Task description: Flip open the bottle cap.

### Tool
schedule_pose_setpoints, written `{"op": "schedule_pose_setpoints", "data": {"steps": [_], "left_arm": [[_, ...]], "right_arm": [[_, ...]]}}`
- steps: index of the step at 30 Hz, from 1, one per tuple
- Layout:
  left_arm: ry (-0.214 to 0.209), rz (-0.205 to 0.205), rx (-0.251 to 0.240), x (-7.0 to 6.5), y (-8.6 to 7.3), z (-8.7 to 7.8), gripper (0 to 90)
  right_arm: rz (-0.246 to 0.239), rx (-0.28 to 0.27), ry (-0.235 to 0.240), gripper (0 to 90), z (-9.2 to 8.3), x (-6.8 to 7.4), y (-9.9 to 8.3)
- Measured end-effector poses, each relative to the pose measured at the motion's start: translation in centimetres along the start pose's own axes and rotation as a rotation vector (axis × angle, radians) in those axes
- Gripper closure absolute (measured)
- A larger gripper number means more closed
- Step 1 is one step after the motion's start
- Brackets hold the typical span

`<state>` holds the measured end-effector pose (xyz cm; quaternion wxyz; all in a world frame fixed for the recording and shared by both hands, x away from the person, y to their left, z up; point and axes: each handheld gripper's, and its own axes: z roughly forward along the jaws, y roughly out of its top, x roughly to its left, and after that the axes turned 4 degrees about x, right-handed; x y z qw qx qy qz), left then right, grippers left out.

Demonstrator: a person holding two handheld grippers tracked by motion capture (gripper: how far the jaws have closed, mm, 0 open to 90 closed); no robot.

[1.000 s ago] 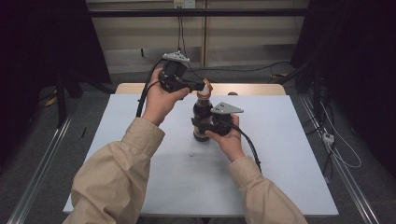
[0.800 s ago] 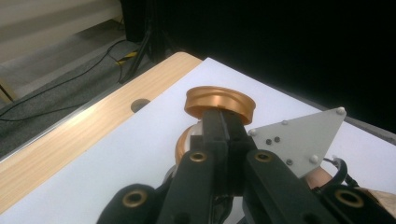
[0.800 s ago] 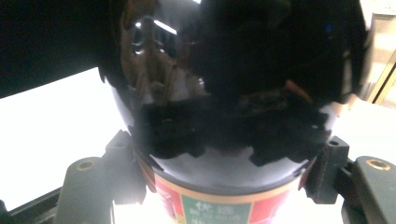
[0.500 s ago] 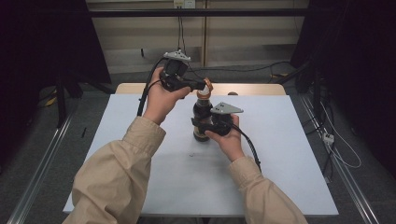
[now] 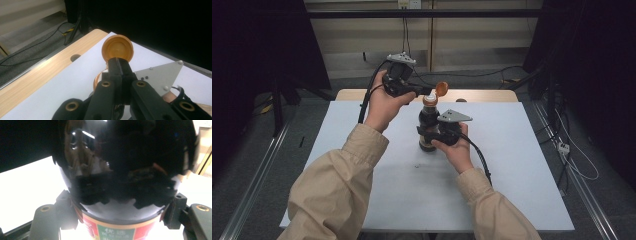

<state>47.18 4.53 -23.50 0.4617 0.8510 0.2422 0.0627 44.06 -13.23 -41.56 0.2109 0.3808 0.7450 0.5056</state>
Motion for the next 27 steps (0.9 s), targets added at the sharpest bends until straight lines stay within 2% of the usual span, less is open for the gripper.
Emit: {"op": "schedule_pose_setpoints", "data": {"steps": [9, 20, 23, 27], "left_arm": [[0.007, -0.001, 0.011, 0.1, -0.2, -0.6, 90.0], [-0.004, -0.016, -0.014, 0.5, -0.5, -0.9, 89.9], [0.01, -0.016, -0.011, 0.6, -0.7, -1.1, 81.7], [0.008, -0.022, -0.02, 0.8, -1.3, -1.5, 81.2]], "right_arm": [[0.002, 0.003, -0.001, 30.1, 0.0, 0.0, 0.0], [0.005, -0.006, -0.003, 29.8, 0.0, 0.0, -0.1], [0.007, -0.005, -0.006, 29.5, -0.1, 0.0, -0.1], [0.016, -0.005, -0.009, 29.1, -0.1, 0.1, -0.1]]}}
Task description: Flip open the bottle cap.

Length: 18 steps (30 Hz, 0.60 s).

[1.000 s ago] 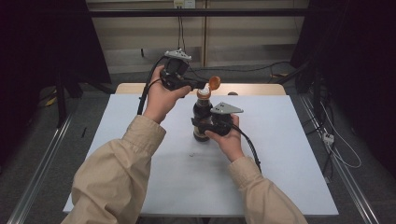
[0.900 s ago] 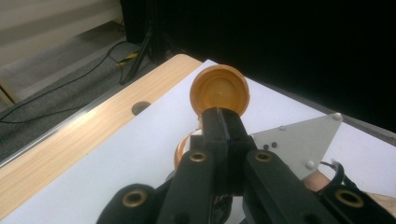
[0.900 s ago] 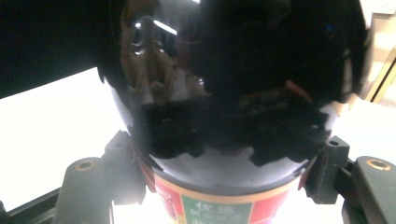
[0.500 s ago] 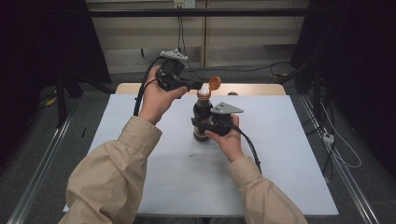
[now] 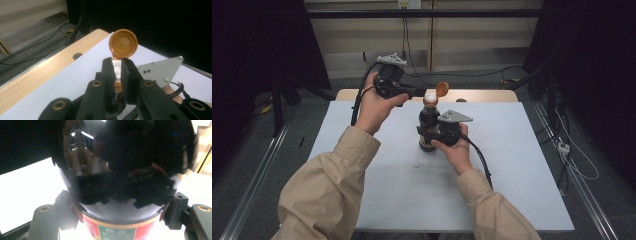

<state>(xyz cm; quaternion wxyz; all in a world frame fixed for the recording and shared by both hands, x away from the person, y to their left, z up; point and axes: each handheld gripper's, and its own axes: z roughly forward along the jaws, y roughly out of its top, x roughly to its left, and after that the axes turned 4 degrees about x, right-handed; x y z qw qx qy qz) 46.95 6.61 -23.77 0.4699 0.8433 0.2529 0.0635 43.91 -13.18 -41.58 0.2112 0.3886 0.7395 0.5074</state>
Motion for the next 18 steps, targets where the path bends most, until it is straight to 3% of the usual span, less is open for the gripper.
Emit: {"op": "schedule_pose_setpoints", "data": {"steps": [8, 15, 18], "left_arm": [[0.011, -0.021, 0.004, 0.9, -1.2, -0.7, 71.8], [0.022, -0.042, -0.029, 1.1, -2.5, -0.9, 56.2], [0.014, -0.04, -0.034, 1.0, -2.9, -0.7, 50.3]], "right_arm": [[0.012, 0.011, -0.018, 28.2, -0.2, 0.2, 0.1], [0.03, 0.048, -0.032, 22.0, -0.8, 0.1, -0.2], [0.051, 0.063, -0.017, 19.2, -1.3, -0.3, -0.6]]}}
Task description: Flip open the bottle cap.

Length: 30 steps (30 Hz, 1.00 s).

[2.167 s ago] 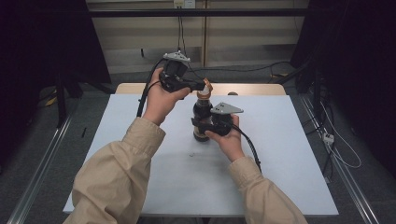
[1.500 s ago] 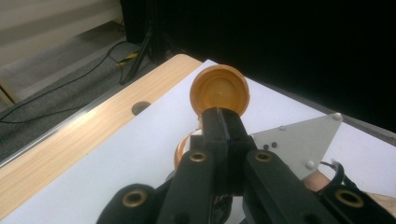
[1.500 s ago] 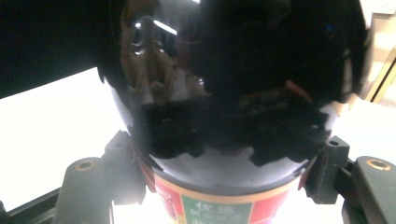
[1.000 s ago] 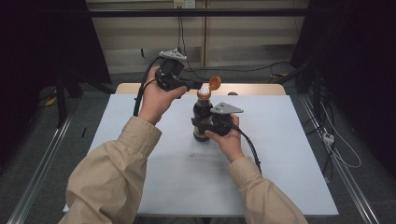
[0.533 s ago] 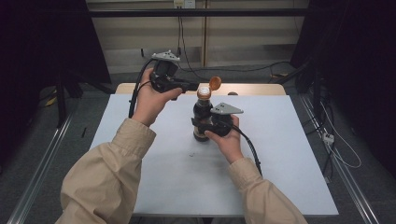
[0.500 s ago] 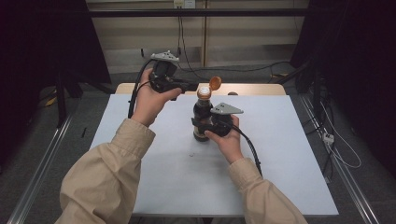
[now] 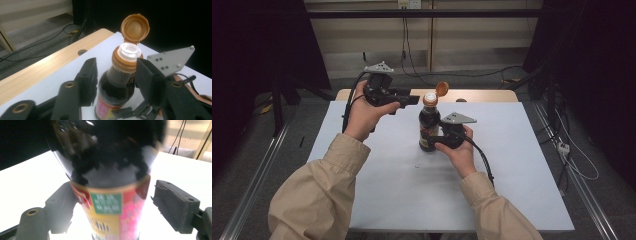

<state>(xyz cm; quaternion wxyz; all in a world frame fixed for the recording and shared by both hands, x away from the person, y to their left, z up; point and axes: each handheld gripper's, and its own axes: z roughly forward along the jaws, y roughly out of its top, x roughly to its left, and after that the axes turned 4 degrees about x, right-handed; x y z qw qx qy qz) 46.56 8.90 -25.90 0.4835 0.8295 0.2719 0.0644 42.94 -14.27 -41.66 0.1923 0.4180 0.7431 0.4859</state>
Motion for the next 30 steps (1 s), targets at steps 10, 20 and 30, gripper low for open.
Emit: {"op": "schedule_pose_setpoints", "data": {"steps": [10, 20, 30], "left_arm": [[-0.014, -0.001, -0.013, 0.4, -2.2, -0.3, 43.7], [-0.009, -0.013, -0.008, 0.9, -4.3, -0.6, 37.9], [0.001, -0.013, -0.016, 1.3, -7.0, -0.7, 31.7]], "right_arm": [[-0.007, -0.011, 0.04, 17.3, -1.5, -0.3, 0.0], [0.005, -0.008, 0.068, 17.0, -2.0, -0.7, -0.5], [-0.032, 0.026, 0.085, 16.8, -3.2, -1.0, -1.4]]}}
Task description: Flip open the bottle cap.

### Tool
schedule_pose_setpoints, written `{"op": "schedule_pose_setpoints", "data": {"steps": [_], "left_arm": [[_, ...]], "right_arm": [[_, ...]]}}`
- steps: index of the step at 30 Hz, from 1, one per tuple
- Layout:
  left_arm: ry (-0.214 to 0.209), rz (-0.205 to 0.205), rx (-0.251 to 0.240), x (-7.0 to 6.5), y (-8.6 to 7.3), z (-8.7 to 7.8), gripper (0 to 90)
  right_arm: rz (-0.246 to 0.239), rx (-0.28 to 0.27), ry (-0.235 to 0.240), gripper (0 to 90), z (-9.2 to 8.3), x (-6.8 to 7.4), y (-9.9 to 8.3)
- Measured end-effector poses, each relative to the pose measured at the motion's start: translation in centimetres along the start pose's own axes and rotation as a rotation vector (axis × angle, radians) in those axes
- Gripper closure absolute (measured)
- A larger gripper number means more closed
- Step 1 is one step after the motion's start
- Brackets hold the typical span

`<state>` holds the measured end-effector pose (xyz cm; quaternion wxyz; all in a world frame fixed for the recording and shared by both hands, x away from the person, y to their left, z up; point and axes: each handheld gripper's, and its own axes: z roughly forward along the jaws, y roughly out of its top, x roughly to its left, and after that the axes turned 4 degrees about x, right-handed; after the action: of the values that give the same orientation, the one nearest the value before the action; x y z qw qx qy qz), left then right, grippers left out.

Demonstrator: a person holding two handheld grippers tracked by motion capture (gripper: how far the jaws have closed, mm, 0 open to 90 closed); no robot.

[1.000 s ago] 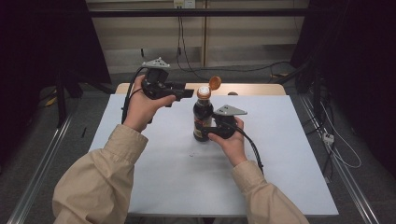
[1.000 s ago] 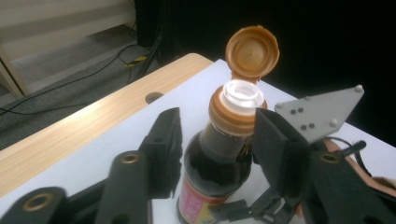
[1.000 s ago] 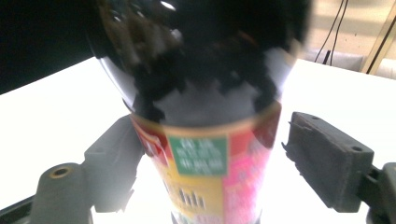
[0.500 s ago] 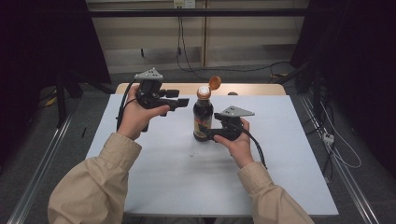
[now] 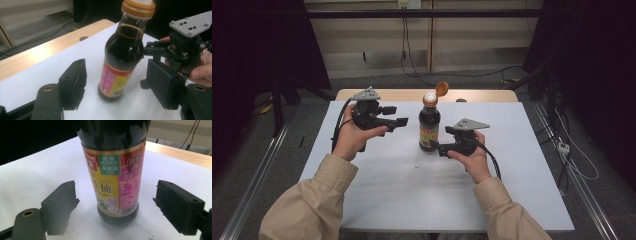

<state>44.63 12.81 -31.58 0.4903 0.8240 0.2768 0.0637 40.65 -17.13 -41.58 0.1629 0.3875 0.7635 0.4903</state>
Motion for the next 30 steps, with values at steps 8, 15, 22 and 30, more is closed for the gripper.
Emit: {"op": "schedule_pose_setpoints", "data": {"steps": [8, 15, 22, 30], "left_arm": [[-0.009, -0.003, 0.022, 0.1, -2.4, 0.0, 25.0], [-0.006, -0.016, 0.022, 0.1, -5.3, 0.1, 21.4], [-0.013, -0.031, 0.046, 0.1, -7.7, 0.4, 17.6], [-0.017, -0.031, 0.041, -0.2, -9.3, -0.3, 16.0]], "right_arm": [[-0.023, 0.014, 0.021, 16.4, -1.3, 0.0, -0.5], [-0.025, 0.027, 0.044, 16.4, -2.6, 0.0, -1.6], [-0.017, 0.04, 0.032, 16.5, -4.0, -0.3, -2.9], [-0.034, 0.076, 0.015, 16.5, -5.3, -0.4, -4.3]]}}
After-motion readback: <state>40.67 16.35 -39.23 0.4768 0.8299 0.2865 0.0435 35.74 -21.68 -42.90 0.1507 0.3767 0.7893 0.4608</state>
